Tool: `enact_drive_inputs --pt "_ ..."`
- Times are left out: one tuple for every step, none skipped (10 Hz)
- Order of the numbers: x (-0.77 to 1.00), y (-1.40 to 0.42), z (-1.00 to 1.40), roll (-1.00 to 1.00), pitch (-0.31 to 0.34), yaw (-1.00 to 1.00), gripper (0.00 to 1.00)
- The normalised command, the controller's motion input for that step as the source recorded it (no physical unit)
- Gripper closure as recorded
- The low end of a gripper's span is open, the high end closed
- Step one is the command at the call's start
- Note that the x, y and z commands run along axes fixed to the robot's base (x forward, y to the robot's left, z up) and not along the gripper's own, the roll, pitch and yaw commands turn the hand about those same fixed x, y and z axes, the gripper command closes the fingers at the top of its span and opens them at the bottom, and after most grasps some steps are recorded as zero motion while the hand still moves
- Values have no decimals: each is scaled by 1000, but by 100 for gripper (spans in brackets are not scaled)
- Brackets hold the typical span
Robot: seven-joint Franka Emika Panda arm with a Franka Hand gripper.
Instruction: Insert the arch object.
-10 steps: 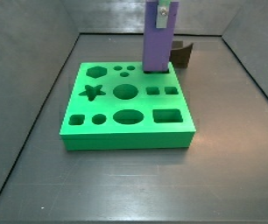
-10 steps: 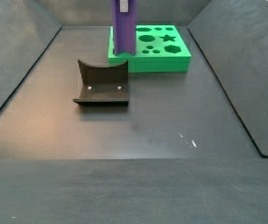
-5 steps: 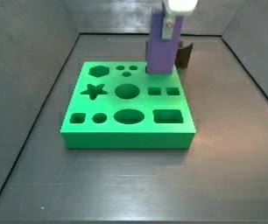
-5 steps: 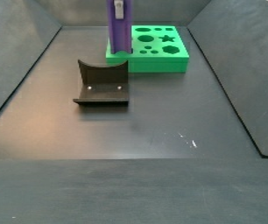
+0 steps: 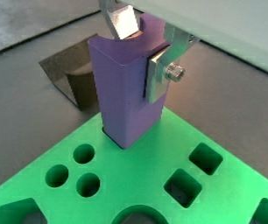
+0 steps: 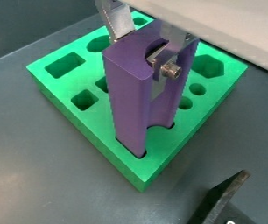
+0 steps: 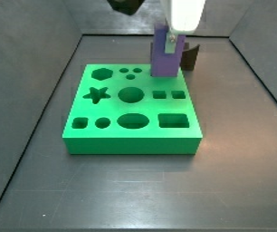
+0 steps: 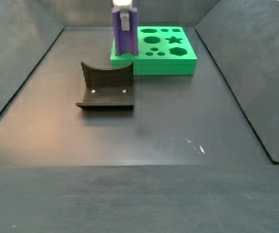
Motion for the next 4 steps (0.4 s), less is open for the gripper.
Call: enact_drive_inputs --pt "20 34 -263 -63 0 0 100" --pt "46 77 -140 0 26 0 100" --pt "0 0 0 30 -17 0 100" --pt "0 0 0 0 0 0 100"
